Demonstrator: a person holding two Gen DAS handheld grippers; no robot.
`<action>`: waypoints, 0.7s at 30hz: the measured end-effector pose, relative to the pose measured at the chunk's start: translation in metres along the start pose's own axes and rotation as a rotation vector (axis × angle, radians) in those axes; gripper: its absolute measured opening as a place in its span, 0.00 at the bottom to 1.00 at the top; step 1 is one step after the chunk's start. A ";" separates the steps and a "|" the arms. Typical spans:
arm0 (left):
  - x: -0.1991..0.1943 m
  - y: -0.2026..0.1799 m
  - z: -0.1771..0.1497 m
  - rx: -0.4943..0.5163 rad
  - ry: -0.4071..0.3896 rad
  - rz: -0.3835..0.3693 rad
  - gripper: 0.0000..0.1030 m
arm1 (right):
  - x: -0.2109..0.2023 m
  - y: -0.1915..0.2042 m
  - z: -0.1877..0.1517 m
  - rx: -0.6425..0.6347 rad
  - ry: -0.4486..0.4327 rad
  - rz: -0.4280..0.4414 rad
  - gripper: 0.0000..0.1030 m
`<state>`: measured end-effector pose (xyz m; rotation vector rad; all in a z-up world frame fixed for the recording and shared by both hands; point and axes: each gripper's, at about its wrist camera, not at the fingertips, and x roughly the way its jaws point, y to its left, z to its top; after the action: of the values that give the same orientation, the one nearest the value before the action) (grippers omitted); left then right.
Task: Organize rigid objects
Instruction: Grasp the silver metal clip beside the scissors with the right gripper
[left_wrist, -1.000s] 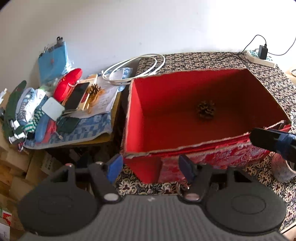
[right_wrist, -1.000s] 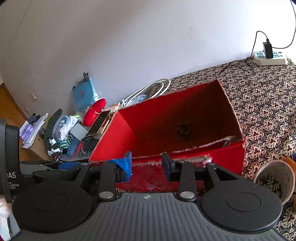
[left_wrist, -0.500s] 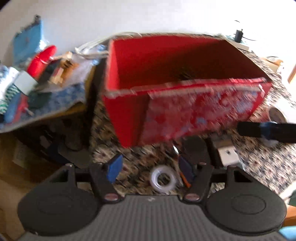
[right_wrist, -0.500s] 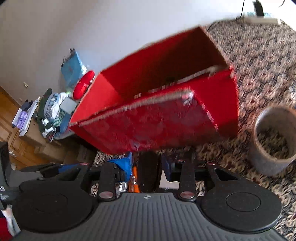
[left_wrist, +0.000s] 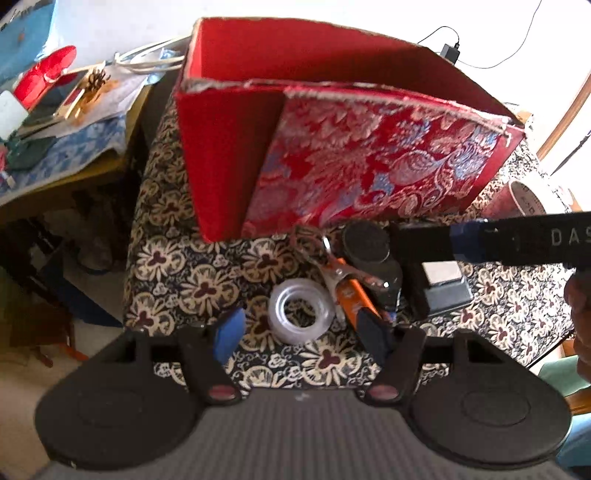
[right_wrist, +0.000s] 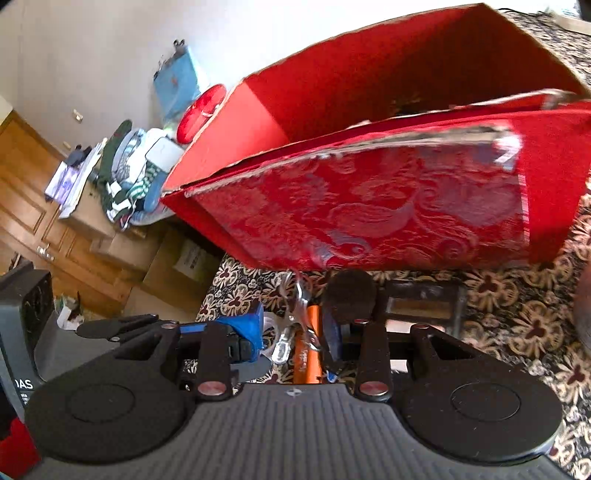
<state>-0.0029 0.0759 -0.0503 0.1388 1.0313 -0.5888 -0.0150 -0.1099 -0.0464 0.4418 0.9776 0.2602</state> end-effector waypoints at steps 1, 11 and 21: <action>0.002 0.002 0.000 -0.004 0.003 -0.007 0.67 | 0.004 0.002 0.002 -0.009 0.004 -0.004 0.18; 0.007 0.004 0.002 -0.002 -0.017 -0.057 0.67 | 0.041 0.022 0.010 -0.185 0.047 -0.070 0.18; 0.014 0.003 0.008 0.016 -0.038 -0.058 0.67 | 0.069 0.024 0.017 -0.208 0.098 -0.102 0.14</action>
<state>0.0102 0.0700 -0.0586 0.1116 0.9961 -0.6497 0.0358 -0.0653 -0.0778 0.1896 1.0531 0.2902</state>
